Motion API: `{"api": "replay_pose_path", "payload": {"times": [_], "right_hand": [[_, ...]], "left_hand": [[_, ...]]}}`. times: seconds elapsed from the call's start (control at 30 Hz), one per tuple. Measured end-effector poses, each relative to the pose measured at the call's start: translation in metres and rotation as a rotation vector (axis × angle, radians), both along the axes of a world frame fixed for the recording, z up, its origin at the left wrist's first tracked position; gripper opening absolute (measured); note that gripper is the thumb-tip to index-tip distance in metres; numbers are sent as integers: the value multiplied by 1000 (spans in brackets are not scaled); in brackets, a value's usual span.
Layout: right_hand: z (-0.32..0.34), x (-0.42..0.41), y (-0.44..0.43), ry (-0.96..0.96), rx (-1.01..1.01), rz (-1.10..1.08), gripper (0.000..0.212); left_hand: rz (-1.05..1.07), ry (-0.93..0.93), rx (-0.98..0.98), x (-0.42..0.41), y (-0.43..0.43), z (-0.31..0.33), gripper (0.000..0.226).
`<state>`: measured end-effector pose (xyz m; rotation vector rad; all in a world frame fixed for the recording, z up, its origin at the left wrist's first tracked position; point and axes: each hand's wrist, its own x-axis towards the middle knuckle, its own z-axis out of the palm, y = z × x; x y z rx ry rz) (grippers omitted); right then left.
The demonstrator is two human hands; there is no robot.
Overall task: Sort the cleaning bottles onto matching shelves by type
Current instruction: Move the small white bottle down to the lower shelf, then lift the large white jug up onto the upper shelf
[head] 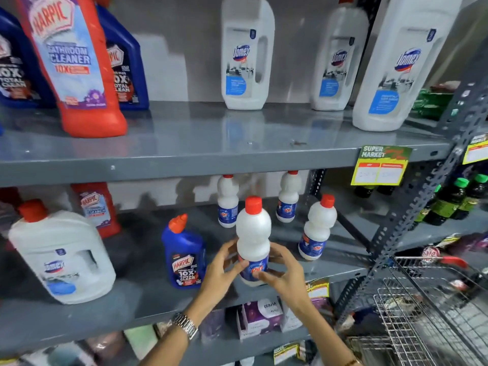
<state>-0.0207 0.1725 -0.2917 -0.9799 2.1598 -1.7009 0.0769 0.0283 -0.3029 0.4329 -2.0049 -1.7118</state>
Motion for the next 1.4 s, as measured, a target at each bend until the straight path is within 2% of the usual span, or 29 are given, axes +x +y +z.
{"api": "replay_pose_path", "payload": {"times": [0.13, 0.37, 0.73, 0.87, 0.93, 1.03, 1.17, 1.23, 1.3, 1.4], "right_hand": [[-25, -29, -24, -31, 37, 44, 55], [-58, -55, -53, -89, 3, 7, 56], [-66, -52, -56, -122, 1, 22, 59], [-57, -27, -54, -231, -175, -272, 65], [-45, -10, -56, -196, -296, -425, 57], [-20, 20, -70, -96, -408, -493, 45], [18, 78, -104, 49, -491, -304, 36], [33, 104, -125, 135, -505, -179, 34], [45, 136, -152, 187, -483, -36, 36], [56, 176, -192, 182, -310, 187, 50]], "left_hand": [[70, -47, 1, -26, -16, -30, 51], [124, -60, 20, -59, -32, -60, 51], [123, -84, 13, -57, -28, -57, 61], [206, -26, 21, -42, -16, -40, 60], [184, 28, -42, -31, -11, -30, 55], [232, 178, -145, -4, -7, -6, 47], [575, 462, -342, 47, -22, 31, 30], [746, 535, -401, 70, -42, 42, 30], [901, 535, -397, 103, -72, 46, 31], [1105, 459, -352, 158, -124, 46, 41]]}}
